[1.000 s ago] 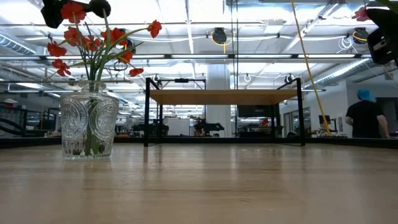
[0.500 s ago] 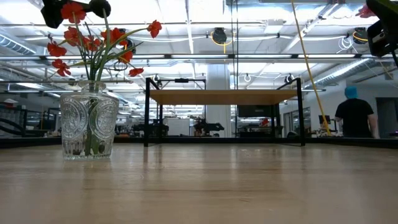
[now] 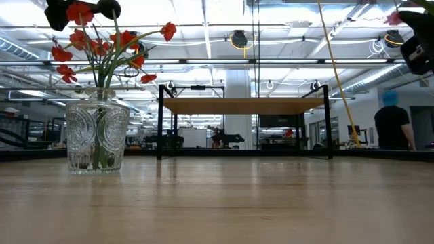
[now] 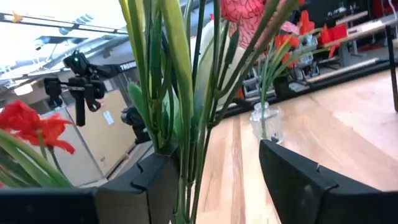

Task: Pick and place flowers into a vace then onto a shelf
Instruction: Put the pink flowers into the right transparent vase

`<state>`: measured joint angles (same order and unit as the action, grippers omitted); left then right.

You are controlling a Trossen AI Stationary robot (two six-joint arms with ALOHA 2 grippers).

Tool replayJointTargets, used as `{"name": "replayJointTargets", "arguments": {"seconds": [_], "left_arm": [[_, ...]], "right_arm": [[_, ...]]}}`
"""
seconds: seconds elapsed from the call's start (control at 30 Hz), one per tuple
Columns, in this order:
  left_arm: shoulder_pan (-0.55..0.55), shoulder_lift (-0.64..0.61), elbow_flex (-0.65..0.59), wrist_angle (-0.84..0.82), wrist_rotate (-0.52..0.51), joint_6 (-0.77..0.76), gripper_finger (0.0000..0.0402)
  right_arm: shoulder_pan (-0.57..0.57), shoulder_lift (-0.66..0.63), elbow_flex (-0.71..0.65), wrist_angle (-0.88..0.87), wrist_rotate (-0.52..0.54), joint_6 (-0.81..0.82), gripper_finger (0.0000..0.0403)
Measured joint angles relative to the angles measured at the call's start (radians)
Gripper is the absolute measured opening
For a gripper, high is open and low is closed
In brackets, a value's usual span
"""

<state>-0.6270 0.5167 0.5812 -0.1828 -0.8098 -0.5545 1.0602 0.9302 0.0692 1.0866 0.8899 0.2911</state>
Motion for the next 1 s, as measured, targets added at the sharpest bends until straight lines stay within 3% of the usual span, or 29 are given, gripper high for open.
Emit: {"name": "replayJointTargets", "arguments": {"seconds": [0.17,0.33,0.47,0.63,0.8,0.9,1.0], "left_arm": [[0.0,0.0,0.0,0.0,0.0,0.0,0.0399],[0.0,0.0,0.0,0.0,0.0,0.0,0.0399],[0.0,0.0,0.0,0.0,0.0,0.0,0.0399],[0.0,0.0,0.0,0.0,0.0,0.0,0.0399],[0.0,0.0,0.0,0.0,0.0,0.0,0.0399],[0.0,0.0,0.0,0.0,0.0,0.0,0.0399],[0.0,0.0,0.0,0.0,0.0,0.0,0.0399]], "right_arm": [[-0.003,0.0,0.0,-0.013,-0.008,-0.058,0.0206],[0.029,0.001,0.006,-0.167,-0.083,-0.156,0.0213],[0.027,0.0,0.02,-0.183,-0.048,-0.147,0.0209],[0.045,0.0,0.017,-0.179,-0.001,-0.024,0.02],[0.128,0.0,-0.002,-0.183,0.013,-0.134,0.02],[0.141,0.0,-0.002,-0.179,0.079,-0.027,0.02],[0.157,0.0,-0.002,-0.176,0.113,-0.063,0.02]]}}
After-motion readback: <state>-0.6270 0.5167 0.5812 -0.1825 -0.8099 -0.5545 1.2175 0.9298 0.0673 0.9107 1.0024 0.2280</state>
